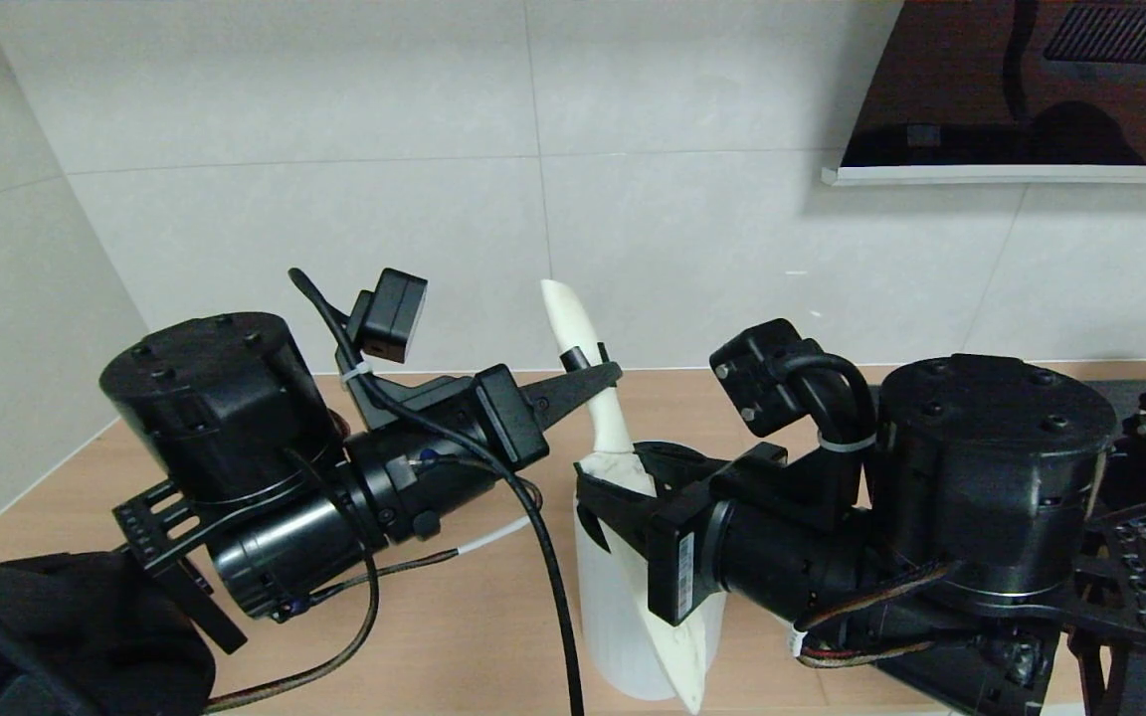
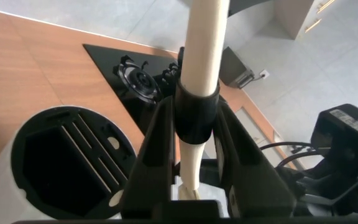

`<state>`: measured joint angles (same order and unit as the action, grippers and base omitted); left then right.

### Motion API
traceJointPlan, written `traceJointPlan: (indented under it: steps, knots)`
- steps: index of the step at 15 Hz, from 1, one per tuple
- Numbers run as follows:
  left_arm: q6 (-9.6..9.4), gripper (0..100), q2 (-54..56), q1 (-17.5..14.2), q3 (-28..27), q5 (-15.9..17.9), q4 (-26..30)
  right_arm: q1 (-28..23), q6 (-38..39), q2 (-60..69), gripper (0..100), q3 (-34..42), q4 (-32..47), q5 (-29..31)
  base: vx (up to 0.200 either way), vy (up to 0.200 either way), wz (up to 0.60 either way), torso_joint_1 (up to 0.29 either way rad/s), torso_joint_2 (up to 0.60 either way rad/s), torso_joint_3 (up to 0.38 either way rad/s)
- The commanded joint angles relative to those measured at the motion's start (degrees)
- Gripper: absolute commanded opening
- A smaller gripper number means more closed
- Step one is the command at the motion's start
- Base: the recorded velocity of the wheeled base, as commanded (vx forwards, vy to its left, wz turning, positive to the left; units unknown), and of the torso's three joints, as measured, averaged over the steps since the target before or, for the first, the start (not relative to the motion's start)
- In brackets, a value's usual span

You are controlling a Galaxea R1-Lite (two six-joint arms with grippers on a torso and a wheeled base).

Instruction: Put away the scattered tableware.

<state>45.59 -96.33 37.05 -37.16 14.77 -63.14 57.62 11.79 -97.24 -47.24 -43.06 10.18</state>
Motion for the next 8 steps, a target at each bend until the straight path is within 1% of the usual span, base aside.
traceJointPlan:
  steps: [1, 8]
  knots:
    - [0.02, 0, 0.2, 0.0, -0.1, 0.0, -0.1, 0.0, 0.0, 0.0, 0, 0.1, 0.0, 0.0, 0.0, 0.0, 0.0, 0.0, 0.0, 0.0]
    - [0.02, 0, 0.4, 0.0, -0.1, 0.0, -0.1, -0.1, 0.0, -0.1, 0, 0.1, 0.0, 0.0, 0.0, 0.0, 0.0, 0.0, 0.0, 0.0]
